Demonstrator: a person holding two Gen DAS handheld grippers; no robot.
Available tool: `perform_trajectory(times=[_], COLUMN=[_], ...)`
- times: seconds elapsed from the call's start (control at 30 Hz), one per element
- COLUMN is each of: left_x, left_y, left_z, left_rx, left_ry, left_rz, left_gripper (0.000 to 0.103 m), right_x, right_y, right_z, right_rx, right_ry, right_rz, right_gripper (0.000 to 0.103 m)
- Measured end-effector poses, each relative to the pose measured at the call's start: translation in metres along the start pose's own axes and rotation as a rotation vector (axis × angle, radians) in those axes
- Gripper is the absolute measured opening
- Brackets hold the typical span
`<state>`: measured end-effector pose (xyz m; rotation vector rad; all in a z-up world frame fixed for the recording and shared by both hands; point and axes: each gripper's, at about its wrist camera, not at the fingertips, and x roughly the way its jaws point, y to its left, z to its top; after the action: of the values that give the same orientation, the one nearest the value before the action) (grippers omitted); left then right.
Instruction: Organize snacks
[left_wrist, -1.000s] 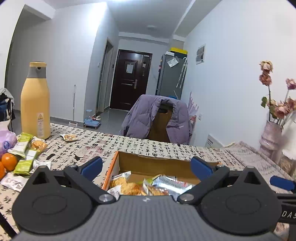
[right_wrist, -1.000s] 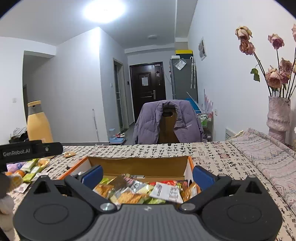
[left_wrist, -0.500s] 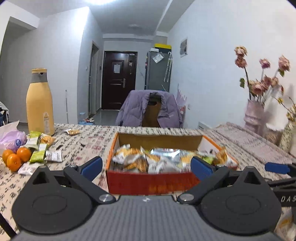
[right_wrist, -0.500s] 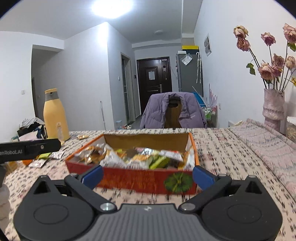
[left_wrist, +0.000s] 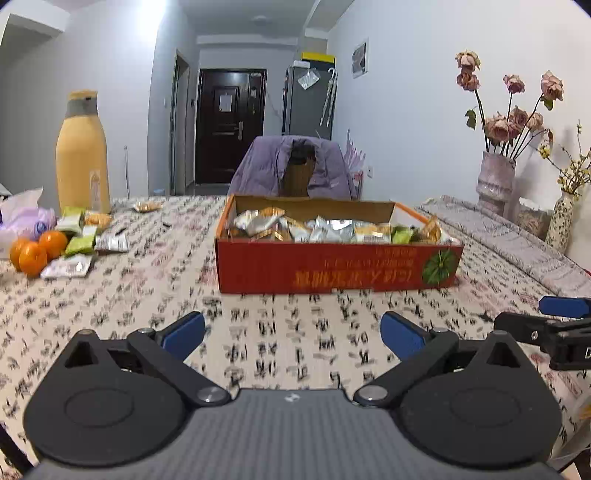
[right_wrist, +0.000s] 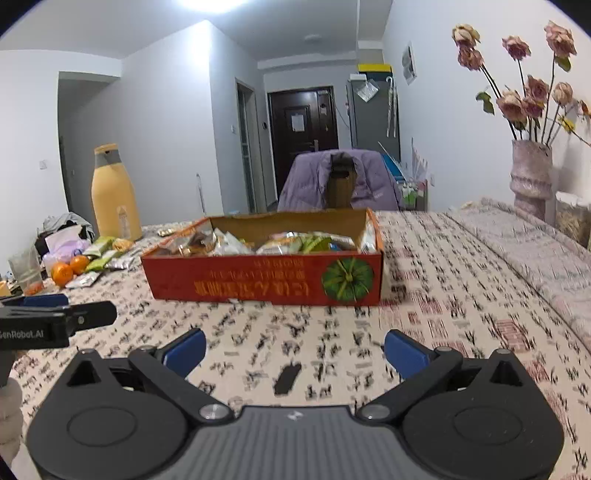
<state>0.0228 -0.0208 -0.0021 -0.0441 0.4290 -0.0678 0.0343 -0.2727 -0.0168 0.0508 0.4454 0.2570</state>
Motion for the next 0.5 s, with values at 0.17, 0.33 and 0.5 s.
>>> perform_trajectory(times=[0.17,0.33,0.5], left_x=[-0.002,-0.005,-0.007], left_y=[0.004,0.005,0.005], left_z=[-0.009,-0.013,-0.016], left_rx=[-0.007,-0.014,-0.018], left_ry=[0.020,0.034,0.034], left_rz=[-0.005,-0.005,-0.009], left_gripper=[0.103,0.103,0.103], right_x=[-0.002,-0.003,-0.005], right_y=[-0.004,-0.005,-0.004], right_z=[-0.007,-0.010,-0.013], right_rx=[0.016,0.023,0.025], right_ry=[0.016,0.024,0.031], right_rz=[-0.014,-0.018,-0.023], right_gripper=[0.103,0.103,0.103])
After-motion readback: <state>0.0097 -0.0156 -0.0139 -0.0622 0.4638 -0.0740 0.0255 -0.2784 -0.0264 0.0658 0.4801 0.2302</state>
